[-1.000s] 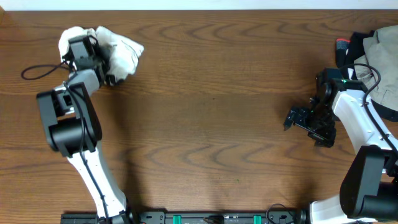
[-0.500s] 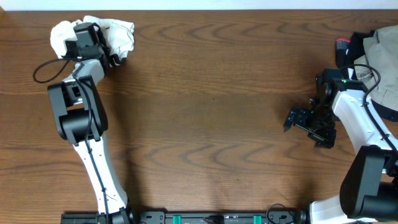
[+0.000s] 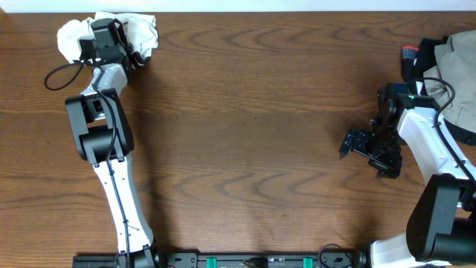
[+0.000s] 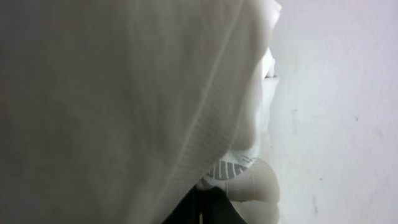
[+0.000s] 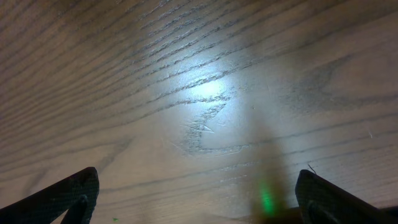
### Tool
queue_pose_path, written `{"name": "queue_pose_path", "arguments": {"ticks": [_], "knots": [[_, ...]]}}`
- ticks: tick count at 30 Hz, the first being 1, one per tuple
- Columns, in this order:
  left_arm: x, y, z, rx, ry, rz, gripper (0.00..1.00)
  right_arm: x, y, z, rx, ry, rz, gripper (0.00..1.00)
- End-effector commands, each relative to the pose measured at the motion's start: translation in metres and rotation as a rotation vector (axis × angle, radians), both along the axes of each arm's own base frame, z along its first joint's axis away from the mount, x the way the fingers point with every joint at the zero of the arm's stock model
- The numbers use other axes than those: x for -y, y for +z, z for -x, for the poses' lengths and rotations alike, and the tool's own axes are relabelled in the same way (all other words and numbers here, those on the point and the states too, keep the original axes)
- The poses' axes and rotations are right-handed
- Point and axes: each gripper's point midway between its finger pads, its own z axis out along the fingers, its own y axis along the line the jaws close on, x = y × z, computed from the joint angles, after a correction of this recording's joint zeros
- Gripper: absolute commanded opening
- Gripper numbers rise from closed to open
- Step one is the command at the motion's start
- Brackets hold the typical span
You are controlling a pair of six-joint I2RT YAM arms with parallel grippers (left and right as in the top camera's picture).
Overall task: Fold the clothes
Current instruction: 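Set the shirt down at the upper left and open the left gripper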
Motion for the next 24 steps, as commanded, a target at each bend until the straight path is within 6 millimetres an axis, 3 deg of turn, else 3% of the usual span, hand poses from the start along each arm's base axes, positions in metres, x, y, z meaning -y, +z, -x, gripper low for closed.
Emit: {"name": "queue_pose_path", "arguments": {"ticks": [1,9,17,20,24], "knots": [[0.009,-0.032,-0.001,-0.058,-0.049,-0.025,0.06,0.003,0.002,-0.002,0.01,0.006,0.009,0.99],[0.013,-0.035,0.0,-0.079,-0.096,-0.029,0.07,0.003,0.002,-0.005,0.023,0.006,0.01,0.99],[0.018,-0.031,-0.002,-0.058,-0.25,-0.006,0.5,0.004,0.001,-0.009,0.039,0.006,0.012,0.99],[0.017,-0.017,-0.004,-0.035,-0.309,-0.024,0.51,0.004,0.001,-0.014,0.058,0.006,0.013,0.99],[0.017,0.015,-0.007,0.017,-0.371,-0.044,0.61,0.005,0.0,-0.019,0.08,0.006,0.016,0.99]]}}
